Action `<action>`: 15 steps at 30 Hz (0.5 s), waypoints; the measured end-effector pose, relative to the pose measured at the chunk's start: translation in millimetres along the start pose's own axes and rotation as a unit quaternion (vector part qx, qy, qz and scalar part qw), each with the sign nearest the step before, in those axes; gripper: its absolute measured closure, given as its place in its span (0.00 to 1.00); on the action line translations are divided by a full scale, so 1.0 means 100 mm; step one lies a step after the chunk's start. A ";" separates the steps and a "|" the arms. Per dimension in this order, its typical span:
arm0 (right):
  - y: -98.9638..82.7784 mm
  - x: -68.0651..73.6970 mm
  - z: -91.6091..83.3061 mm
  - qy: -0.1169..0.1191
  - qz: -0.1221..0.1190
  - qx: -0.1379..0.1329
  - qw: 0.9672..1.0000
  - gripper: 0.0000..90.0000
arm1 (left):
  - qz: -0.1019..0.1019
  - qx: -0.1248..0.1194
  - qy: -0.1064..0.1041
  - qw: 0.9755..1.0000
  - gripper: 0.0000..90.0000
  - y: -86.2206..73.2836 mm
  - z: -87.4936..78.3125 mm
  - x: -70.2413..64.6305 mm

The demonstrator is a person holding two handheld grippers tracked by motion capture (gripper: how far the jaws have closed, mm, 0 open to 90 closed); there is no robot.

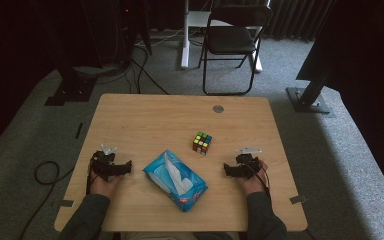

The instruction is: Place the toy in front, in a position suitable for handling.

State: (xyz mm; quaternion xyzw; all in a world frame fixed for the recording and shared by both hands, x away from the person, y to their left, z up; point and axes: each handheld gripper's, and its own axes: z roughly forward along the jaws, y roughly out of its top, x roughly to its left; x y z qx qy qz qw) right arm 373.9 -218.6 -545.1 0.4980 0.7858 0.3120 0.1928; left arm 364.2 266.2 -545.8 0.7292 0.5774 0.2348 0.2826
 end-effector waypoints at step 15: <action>0.02 0.06 0.01 0.005 -0.006 -0.006 1.000 0.23 | 0.023 -0.003 -0.024 0.999 0.23 -0.01 -0.08 -0.04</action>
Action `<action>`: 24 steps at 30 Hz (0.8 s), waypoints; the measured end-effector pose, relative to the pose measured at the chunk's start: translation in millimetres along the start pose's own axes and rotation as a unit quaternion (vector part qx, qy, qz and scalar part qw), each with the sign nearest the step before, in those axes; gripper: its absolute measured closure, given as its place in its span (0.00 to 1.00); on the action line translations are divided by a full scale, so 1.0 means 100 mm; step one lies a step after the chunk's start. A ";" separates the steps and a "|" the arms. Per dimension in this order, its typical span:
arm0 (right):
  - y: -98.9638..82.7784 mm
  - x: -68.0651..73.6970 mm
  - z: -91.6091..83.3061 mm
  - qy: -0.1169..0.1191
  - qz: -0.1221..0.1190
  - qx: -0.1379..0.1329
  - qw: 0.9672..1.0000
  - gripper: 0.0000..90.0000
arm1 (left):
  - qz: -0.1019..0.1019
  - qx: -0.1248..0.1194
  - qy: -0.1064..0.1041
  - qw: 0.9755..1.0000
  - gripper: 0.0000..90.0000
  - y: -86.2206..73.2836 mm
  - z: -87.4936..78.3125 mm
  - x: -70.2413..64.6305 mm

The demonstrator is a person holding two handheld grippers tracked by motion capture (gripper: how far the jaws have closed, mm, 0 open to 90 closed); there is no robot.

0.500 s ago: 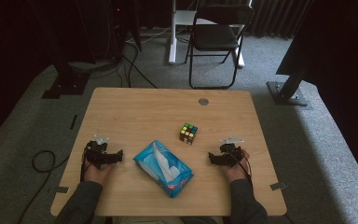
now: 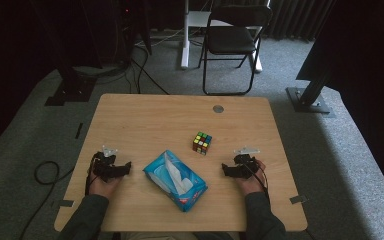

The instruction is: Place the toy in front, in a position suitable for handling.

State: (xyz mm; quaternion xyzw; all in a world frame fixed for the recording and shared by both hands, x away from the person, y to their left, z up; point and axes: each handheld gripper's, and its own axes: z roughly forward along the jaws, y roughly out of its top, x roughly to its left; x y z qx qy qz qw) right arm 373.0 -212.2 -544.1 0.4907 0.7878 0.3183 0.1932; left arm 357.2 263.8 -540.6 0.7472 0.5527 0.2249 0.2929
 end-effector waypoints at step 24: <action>0.30 0.19 -0.01 0.083 -0.027 -0.048 0.995 0.27 | 0.011 -0.008 -0.009 1.000 0.27 -0.02 -0.01 -0.06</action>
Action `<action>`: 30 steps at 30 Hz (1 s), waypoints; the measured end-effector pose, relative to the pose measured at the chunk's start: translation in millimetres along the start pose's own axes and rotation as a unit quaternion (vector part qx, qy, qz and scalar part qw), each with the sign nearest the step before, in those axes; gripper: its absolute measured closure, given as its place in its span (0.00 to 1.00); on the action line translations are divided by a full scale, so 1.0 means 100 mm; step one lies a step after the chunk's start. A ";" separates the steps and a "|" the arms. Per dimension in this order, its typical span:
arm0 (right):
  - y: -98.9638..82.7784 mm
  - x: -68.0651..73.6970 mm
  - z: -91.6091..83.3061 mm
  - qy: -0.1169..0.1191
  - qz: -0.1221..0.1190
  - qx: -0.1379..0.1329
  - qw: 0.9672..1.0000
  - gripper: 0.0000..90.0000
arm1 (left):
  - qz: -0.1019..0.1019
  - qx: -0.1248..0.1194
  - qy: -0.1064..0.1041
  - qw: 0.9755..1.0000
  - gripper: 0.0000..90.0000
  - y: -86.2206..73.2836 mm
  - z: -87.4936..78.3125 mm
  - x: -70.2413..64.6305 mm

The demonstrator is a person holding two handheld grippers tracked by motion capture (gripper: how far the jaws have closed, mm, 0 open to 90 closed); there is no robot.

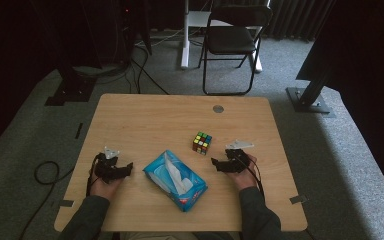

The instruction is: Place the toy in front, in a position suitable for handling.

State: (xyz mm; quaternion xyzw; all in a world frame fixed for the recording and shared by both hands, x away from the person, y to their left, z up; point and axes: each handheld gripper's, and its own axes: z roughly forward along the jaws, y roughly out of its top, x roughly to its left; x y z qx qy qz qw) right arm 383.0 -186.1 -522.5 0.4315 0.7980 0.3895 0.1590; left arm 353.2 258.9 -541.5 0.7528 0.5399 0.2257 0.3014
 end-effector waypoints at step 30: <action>0.40 -0.01 0.67 0.052 -0.065 0.010 0.997 0.37 | 0.014 -0.040 -0.061 0.997 0.48 0.15 -0.14 -0.12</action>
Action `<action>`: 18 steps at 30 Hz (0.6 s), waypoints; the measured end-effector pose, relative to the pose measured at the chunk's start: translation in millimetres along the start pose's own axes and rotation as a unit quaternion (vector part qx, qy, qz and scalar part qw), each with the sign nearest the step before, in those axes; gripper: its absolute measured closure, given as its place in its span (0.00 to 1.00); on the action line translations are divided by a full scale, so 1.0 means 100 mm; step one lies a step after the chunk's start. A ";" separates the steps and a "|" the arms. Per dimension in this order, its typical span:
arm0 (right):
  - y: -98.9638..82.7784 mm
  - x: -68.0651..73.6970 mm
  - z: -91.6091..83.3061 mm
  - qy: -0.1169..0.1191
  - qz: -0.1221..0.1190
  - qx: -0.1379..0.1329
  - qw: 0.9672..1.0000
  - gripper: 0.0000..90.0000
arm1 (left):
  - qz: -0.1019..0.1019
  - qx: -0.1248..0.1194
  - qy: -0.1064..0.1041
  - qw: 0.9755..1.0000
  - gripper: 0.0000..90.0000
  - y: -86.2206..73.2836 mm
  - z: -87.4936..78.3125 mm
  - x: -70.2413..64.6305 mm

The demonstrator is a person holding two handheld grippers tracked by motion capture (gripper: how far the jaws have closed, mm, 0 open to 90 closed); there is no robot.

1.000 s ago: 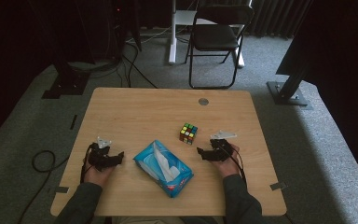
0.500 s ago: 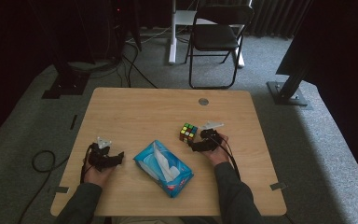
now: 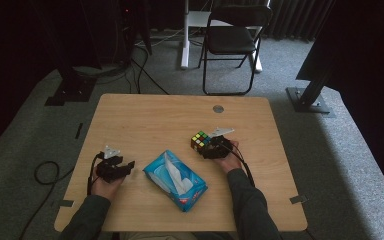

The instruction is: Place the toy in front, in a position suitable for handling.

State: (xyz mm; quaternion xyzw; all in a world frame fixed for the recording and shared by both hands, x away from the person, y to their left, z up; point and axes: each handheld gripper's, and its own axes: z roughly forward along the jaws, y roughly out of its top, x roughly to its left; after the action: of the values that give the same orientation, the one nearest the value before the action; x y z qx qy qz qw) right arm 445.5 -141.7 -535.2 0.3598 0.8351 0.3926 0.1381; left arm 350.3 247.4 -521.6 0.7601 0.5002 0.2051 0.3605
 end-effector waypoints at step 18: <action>-0.02 0.28 0.00 0.029 -0.046 -0.004 0.999 0.38 | 0.055 0.037 -0.102 0.993 0.56 0.07 0.27 -0.20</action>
State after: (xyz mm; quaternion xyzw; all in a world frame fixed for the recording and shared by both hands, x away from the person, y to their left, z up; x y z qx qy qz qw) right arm 425.1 -123.0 -535.4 0.3091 0.8528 0.3993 0.1332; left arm 364.2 218.0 -532.5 0.8162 0.4254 0.1273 0.3698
